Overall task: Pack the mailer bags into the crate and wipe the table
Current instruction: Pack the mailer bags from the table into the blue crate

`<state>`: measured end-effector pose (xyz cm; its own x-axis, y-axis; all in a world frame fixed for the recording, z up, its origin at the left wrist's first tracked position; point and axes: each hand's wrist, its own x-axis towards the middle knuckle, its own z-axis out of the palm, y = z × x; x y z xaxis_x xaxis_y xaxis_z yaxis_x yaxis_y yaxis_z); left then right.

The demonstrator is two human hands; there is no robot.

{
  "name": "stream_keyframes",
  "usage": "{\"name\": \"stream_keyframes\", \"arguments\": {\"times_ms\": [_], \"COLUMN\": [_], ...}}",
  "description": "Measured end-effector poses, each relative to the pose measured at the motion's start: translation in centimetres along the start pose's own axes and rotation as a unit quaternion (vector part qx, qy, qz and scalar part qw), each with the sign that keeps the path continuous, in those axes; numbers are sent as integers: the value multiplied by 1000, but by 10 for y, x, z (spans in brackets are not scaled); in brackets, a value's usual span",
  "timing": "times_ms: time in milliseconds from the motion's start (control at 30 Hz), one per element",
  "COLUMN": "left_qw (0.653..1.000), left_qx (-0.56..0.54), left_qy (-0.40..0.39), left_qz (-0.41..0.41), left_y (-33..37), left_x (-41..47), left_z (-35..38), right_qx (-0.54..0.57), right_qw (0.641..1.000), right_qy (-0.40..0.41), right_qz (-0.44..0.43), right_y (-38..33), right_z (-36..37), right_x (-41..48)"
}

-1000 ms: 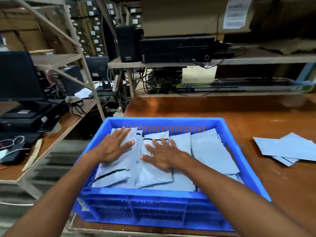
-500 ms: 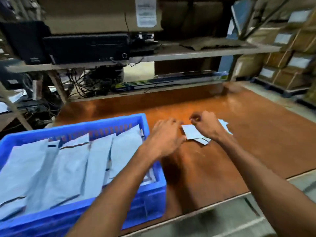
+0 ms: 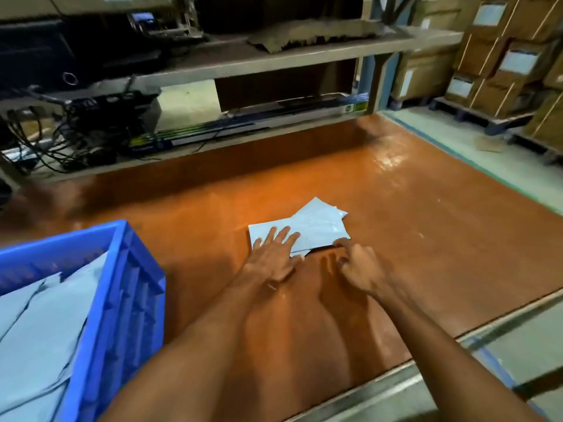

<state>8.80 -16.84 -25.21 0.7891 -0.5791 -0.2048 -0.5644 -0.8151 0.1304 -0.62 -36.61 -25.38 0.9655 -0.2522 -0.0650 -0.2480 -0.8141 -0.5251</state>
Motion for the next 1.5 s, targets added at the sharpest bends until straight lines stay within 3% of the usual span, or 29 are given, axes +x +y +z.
{"name": "stream_keyframes", "arguments": {"times_ms": [100, 267, 400, 500, 567, 767, 967, 1100, 1267, 1500], "left_qw": [998, 994, 983, 971, 967, 969, 966, 973, 961, 973], "left_qx": [25, 33, 28, -8, -15, 21, -70, -61, -44, -13], "left_qy": [-36, 30, 70, 75, 82, 134, 168, 128, 167, 155], "left_qz": [-33, -104, -166, -226, -242, -206, -182, -183, -215, -172], "left_y": [-15, -37, -48, -50, -44, -5, 13, 10, 14, 7], "left_x": [18, -13, -53, -80, -97, -163, -167, -145, -149, -151], "left_z": [13, 31, 42, 48, 55, 79, 83, 99, 107, 113], "right_qx": [34, -2, -86, -139, -125, -137, -155, -182, -195, -197], "right_qw": [999, 995, 981, 975, 980, 979, 979, 983, 980, 974], "right_qy": [24, 72, -5, -72, -52, 12, 46, -36, -5, 14], "right_qz": [-12, -73, -175, -155, -145, -153, -127, -4, -48, -107], "right_y": [8, -8, -49, -61, -58, -50, -40, -38, -39, -36], "right_z": [8, 42, 68, 81, 78, 37, 43, 76, 101, 106], "right_x": [25, 30, 25, 17, 4, -85, -90, -70, -80, -77]}}
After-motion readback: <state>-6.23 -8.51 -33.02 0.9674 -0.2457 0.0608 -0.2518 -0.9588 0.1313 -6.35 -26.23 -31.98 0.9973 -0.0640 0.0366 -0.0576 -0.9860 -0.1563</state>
